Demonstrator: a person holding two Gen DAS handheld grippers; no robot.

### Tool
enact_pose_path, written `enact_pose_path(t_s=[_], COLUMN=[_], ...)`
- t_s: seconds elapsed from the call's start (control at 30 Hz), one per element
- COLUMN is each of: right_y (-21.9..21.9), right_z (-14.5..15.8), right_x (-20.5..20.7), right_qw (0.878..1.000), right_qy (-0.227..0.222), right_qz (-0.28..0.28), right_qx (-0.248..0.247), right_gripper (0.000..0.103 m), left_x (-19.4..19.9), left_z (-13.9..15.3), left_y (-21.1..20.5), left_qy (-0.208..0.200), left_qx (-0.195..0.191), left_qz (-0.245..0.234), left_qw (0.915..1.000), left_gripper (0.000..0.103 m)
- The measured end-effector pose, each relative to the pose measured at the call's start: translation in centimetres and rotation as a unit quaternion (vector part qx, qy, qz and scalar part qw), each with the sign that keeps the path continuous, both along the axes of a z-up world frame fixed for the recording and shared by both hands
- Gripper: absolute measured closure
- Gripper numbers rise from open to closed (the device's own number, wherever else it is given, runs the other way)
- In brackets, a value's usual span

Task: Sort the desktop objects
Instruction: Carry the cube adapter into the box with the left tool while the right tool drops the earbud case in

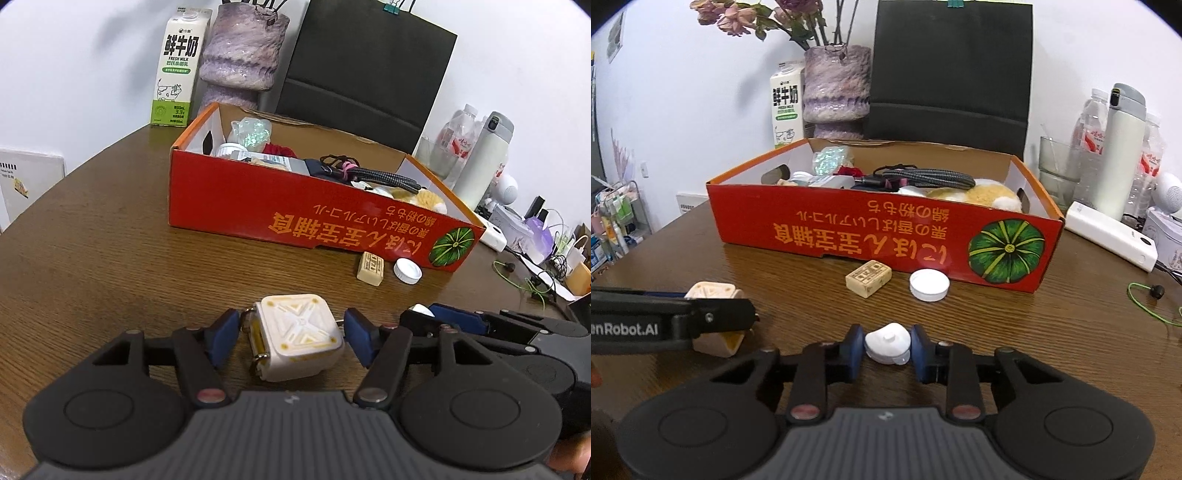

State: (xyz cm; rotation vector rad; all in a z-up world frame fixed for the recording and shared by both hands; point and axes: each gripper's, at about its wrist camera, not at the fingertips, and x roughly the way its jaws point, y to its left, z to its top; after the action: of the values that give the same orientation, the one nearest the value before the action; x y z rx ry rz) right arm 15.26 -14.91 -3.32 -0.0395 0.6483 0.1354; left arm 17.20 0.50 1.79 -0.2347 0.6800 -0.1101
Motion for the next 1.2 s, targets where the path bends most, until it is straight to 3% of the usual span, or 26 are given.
enact_pose_path(t_s=[0.73,1.0,1.2], right_y=[-1.0,-1.7,-1.2], right_z=[0.8,4.3,7.5], right_x=[-0.7,-1.4,2.1], right_qw=[0.999,0.996,0.991], right_qy=[-0.019,-0.077,-0.122], right_qz=[-0.016,-0.008,-0.018], right_qx=[0.021,0.045,0.057], right_gripper=[0.077,0.077,0.077], left_x=[-1.3,-1.0,2.9], left_z=[1.2,4.9,8.2], left_y=[0.6,1.2,1.5], left_qy=[-0.036,-0.091,-0.133], left_qx=[-0.026,-0.038,-0.038], left_qz=[-0.011,-0.018,0.001], left_qw=[0.9989,0.9950,0.9905], left_gripper=[0.043,0.043,0.043])
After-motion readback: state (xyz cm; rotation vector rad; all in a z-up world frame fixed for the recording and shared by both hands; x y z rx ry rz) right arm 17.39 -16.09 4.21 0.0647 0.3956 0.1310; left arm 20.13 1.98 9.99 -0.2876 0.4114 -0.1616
